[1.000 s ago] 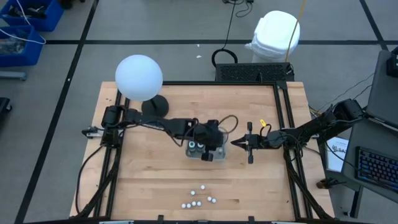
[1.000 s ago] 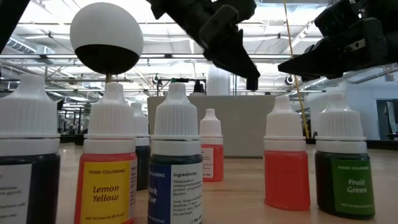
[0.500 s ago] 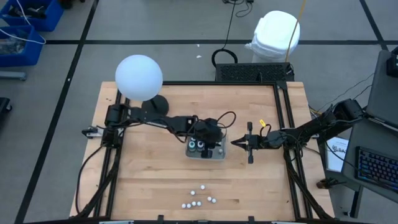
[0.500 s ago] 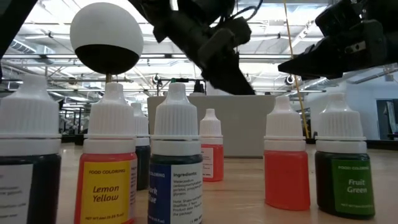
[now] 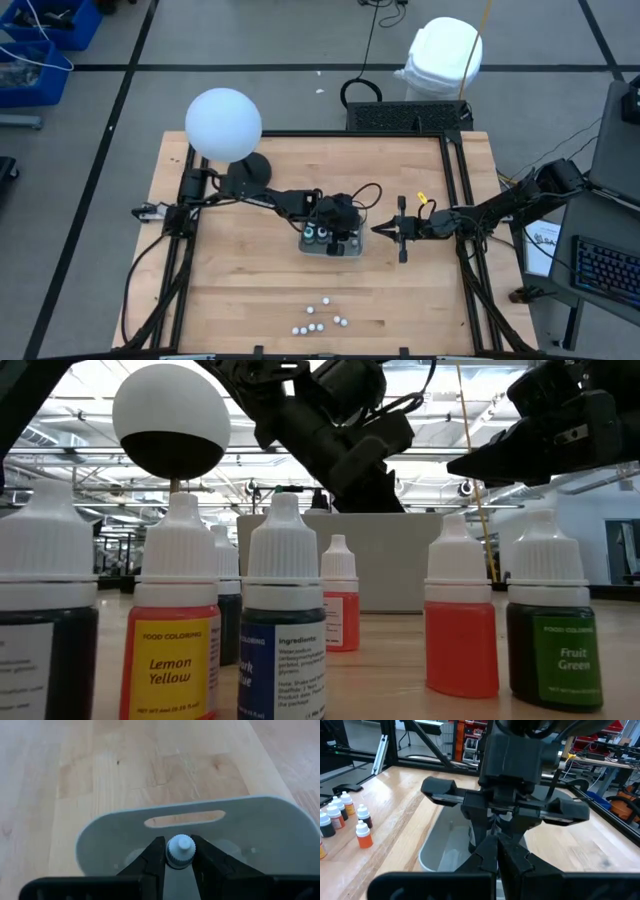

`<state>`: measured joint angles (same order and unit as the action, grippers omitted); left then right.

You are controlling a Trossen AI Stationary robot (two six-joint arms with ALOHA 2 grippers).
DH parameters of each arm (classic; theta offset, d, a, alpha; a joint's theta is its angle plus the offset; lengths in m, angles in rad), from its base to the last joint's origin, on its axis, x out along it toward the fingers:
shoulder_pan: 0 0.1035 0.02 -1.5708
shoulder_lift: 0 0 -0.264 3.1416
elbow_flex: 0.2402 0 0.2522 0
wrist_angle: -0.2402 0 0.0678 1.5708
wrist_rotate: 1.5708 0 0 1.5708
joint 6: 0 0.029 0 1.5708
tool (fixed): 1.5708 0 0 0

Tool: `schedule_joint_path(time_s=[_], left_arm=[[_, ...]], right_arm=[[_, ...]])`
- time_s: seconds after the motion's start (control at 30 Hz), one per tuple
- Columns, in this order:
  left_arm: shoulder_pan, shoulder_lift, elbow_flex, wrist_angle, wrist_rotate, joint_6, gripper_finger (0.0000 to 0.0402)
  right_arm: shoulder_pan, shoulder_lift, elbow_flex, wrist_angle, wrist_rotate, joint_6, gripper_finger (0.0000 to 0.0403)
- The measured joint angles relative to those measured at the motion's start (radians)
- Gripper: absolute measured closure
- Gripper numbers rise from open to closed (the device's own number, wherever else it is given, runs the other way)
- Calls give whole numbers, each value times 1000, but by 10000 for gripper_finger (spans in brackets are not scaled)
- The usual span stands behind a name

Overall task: Pick & Place food coloring
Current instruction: Put the small blue food coloring bottle into the gray bin, then put the small yellow food coloring bottle into the gray bin

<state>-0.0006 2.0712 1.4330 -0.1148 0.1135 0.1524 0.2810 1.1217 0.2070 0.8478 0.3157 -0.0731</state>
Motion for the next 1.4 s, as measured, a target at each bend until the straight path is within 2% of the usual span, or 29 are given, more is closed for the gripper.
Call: schedule_joint_path(time_s=[0.4, 0.77, 0.9, 1.03, 1.13, 1.2, 1.3, 1.4], left_arm=[[0, 0, 0, -1, 1, -24, 315], [-2, -4, 15, 2, 36, -38, 238], [-13, -65, 85, -104, 68, -14, 227], [-65, -224, 204, -338, 81, 0, 225], [-125, -360, 278, -602, 48, 0, 235], [-184, -457, 297, -706, -6, -5, 260], [-300, -619, 271, -838, -204, -96, 323], [-421, -802, 140, -943, -423, -321, 386]], right_arm=[[0, 0, 0, 0, 0, -1, 401], [0, 0, 0, 0, 0, 1, 401], [0, -1, 0, 0, 0, 1, 401], [0, -1, 0, 1, -2, 1, 401], [0, -1, 0, -4, -2, 1, 401], [0, -1, 0, -20, -2, 1, 401], [0, -1, 0, -22, -3, 10, 401], [0, -1, 0, 0, -3, 39, 401]])
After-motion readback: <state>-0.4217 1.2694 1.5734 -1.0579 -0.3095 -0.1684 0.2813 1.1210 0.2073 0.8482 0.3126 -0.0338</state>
